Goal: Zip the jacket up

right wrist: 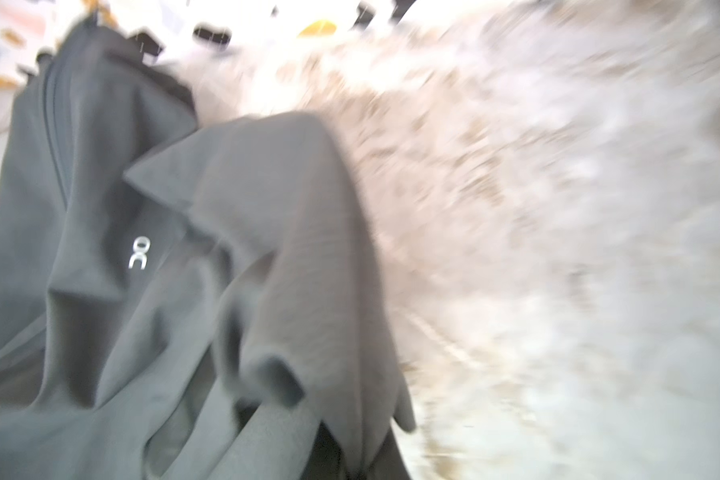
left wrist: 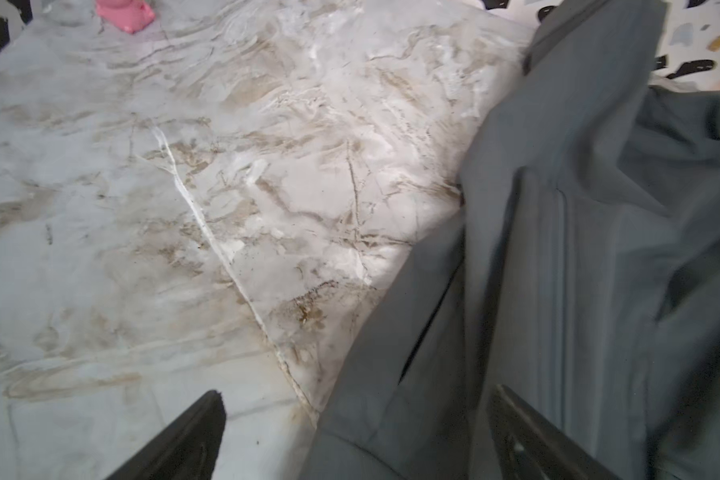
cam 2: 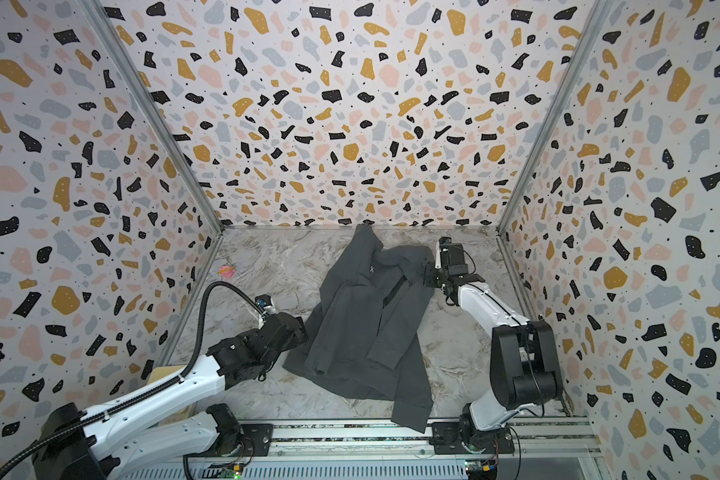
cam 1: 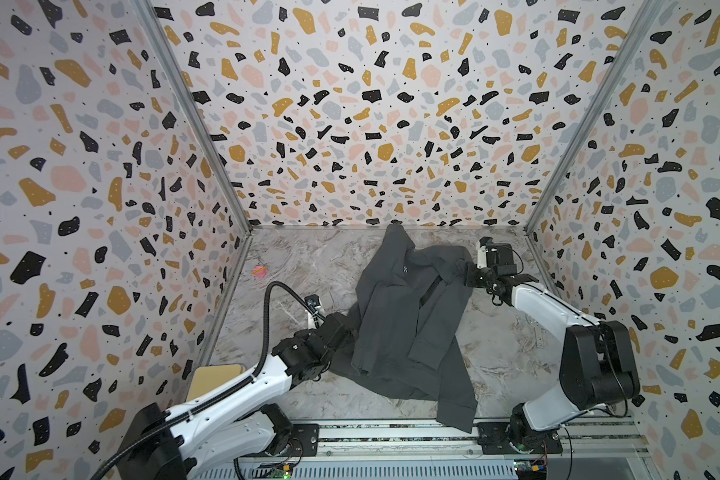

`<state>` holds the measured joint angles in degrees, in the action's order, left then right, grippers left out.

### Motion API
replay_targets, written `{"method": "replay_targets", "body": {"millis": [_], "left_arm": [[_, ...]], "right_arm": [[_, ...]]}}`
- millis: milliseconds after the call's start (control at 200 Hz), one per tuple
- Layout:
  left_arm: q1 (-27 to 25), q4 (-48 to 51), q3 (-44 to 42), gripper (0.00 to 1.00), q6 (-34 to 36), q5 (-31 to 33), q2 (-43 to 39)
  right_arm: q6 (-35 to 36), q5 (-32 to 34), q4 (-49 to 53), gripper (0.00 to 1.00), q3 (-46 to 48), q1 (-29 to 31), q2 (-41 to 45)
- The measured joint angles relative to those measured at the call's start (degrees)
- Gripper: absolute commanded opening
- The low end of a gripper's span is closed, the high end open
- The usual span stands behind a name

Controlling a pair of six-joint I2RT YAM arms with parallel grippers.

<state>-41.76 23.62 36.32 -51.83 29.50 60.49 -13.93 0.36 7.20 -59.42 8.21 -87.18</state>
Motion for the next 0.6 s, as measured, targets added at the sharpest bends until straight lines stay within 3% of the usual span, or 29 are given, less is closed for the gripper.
{"method": "replay_targets", "body": {"millis": [85,250,300,375,396,471,601], "left_arm": [[3.50,-5.49,-0.57,0.95,0.52,-4.66,5.79],[3.89,-14.03,0.15,0.90,1.05,-12.48,16.65],[3.89,-16.55,0.28,0.88,1.07,-14.32,19.23],[4.00,-19.61,0.28,0.82,0.83,-16.52,21.94],[4.07,-20.48,0.28,0.80,0.50,-17.03,22.60],[4.15,-23.32,0.28,0.69,-0.02,-18.58,24.61],[4.44,-28.39,0.28,0.51,-0.85,-20.94,28.06]], "right_arm": [[1.25,2.36,0.74,0.00,0.28,-2.38,2.69],[2.93,7.58,2.64,0.00,2.27,-5.29,5.68],[3.21,8.79,3.48,0.11,2.69,-5.79,6.01],[3.30,9.88,4.72,0.47,2.69,-6.19,6.16],[3.32,9.70,5.01,0.52,2.69,-6.27,6.25],[2.91,7.54,6.23,0.60,2.14,-6.56,6.43],[0.04,-2.91,6.25,0.67,1.75,-6.16,6.58]]}}
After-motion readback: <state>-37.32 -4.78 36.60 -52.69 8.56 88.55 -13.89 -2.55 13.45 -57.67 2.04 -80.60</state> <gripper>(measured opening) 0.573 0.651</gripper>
